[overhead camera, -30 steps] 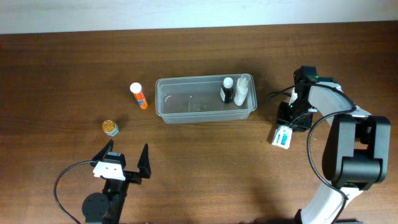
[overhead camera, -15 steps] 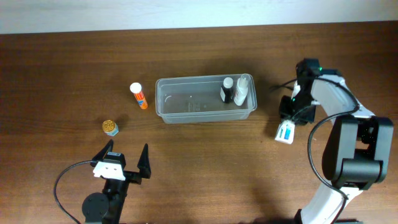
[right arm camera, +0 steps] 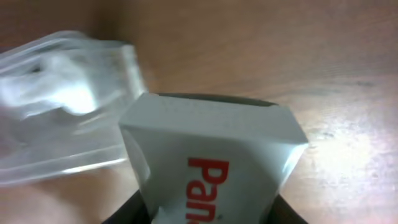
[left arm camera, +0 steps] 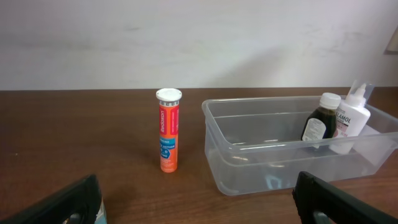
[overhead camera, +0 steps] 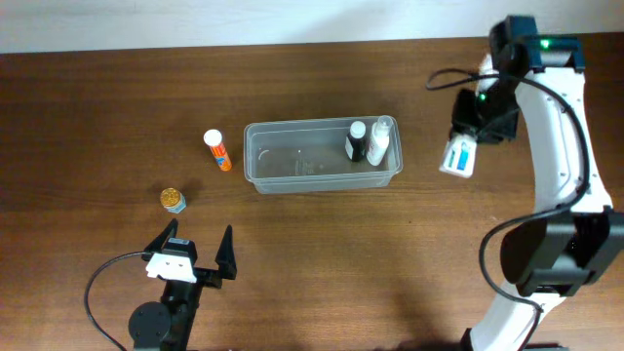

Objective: Pack container
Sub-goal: 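Lift the Panadol box and carry it left over the container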

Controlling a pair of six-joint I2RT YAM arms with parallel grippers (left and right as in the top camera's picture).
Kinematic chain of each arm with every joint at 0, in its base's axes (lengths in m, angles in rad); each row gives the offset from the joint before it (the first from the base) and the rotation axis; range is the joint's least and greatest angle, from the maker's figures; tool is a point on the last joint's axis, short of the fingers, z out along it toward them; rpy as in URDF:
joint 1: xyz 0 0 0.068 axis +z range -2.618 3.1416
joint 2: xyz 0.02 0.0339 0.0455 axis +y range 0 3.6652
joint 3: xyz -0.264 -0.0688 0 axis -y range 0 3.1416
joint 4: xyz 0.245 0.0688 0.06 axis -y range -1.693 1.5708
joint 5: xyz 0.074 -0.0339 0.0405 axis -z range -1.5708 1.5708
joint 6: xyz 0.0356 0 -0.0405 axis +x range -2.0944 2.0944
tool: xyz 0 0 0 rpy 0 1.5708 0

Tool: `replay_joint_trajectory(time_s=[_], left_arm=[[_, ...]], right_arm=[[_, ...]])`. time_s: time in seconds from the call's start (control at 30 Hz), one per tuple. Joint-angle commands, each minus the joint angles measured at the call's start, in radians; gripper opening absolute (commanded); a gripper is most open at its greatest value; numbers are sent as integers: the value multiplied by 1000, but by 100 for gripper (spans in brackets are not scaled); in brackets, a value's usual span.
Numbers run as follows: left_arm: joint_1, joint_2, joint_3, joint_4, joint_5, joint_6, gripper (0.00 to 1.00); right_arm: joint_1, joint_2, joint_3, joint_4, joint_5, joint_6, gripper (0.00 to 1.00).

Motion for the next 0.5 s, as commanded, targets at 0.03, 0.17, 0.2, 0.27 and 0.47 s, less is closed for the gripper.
replay_joint_trajectory(time_s=[0.03,0.17,0.2,0.27,0.47], left_arm=[[6,-8,-2,-5,-6,-6,99],[6,-8,-2,-5,-6,-6,99],[6,-8,-2,-5,-6,-6,99],[6,-8,-2,-5,-6,-6,99],[6,-8,-2,-5,-6,-6,99]], right_arm=[[122,-12,102,-26,-40,-16,36],[242,-12,114,3,-33,-41,37],[267,-11,114,14,-33,-48,37],[327,-11,114,49,-23,-63,36],[475,-5,112,174,72,-64,37]])
